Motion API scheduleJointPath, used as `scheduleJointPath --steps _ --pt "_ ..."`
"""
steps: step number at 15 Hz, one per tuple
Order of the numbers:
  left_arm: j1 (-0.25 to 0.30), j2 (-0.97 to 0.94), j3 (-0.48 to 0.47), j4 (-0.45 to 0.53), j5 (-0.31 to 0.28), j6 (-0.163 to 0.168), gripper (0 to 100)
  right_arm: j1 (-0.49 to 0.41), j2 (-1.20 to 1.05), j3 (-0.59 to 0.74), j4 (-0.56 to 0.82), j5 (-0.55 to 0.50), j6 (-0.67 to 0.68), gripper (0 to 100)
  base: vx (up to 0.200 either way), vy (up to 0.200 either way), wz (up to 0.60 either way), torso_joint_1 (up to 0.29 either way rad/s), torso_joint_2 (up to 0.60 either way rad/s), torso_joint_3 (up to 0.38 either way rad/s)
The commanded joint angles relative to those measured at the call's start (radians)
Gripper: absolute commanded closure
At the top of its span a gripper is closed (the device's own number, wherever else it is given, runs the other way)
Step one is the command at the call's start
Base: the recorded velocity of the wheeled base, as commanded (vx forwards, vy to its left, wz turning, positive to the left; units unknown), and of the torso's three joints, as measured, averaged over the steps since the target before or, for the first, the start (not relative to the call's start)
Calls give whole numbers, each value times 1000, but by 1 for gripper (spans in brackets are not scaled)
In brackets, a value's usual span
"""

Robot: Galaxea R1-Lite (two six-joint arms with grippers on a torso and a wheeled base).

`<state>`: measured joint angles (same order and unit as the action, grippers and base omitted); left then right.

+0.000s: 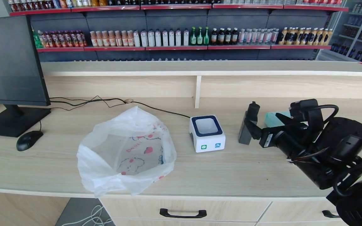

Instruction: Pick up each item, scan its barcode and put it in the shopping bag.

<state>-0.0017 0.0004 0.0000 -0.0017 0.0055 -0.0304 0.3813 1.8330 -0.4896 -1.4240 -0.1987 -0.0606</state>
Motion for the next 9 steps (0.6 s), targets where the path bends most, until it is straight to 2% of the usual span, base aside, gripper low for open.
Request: scheduleJointPath --steps 1,5,9 --pt "0 0 0 0 1 0 0 5 77 -58 7 -14 12 0 0 0 0 0 0 0" --pt "0 0 0 0 1 0 0 39 106 -76 7 -16 27 0 0 0 0 0 0 0" --pt "0 0 0 0 1 0 0 42 155 -127 8 -62 108 0 0 0 0 0 0 0"
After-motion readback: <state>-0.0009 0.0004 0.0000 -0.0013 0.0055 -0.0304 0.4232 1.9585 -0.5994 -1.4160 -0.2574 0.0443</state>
